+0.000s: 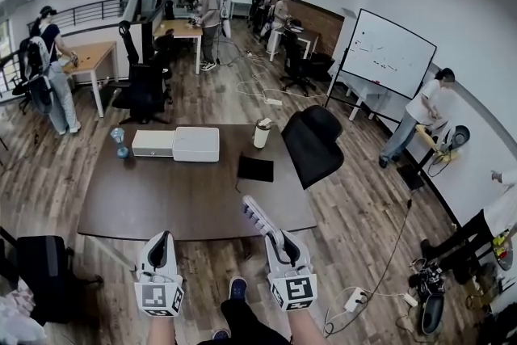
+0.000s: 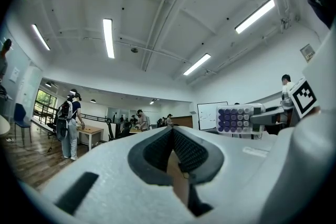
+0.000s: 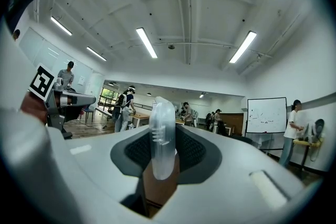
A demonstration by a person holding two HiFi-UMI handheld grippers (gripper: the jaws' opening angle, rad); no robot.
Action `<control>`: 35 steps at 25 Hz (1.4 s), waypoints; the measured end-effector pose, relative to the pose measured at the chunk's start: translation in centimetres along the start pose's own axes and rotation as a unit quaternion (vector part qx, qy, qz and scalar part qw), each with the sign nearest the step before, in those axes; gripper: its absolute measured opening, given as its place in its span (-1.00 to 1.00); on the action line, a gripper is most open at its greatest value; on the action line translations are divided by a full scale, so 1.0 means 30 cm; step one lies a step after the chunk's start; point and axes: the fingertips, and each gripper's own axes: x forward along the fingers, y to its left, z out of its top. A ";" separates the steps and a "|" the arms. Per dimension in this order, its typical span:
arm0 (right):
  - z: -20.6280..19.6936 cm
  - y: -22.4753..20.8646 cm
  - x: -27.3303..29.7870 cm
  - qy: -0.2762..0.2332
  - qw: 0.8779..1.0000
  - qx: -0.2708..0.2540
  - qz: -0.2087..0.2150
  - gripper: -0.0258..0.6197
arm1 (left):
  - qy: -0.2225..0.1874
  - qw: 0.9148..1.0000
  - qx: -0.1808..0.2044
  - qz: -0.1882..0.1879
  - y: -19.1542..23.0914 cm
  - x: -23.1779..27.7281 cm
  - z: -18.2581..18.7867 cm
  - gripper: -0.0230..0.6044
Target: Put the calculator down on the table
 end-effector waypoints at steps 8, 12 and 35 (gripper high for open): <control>-0.028 -0.032 0.199 -0.007 1.000 -0.003 0.015 -0.56 | 0.007 1.000 0.011 0.003 0.061 0.147 -0.065 -0.94; -0.047 -0.050 0.294 -0.004 1.000 -0.002 0.023 -0.56 | 0.003 1.000 0.010 0.012 0.105 0.226 -0.068 -0.94; -0.124 -0.272 1.014 0.000 0.995 0.039 0.096 -0.56 | 0.028 0.996 0.025 0.078 0.320 0.810 -0.159 -0.94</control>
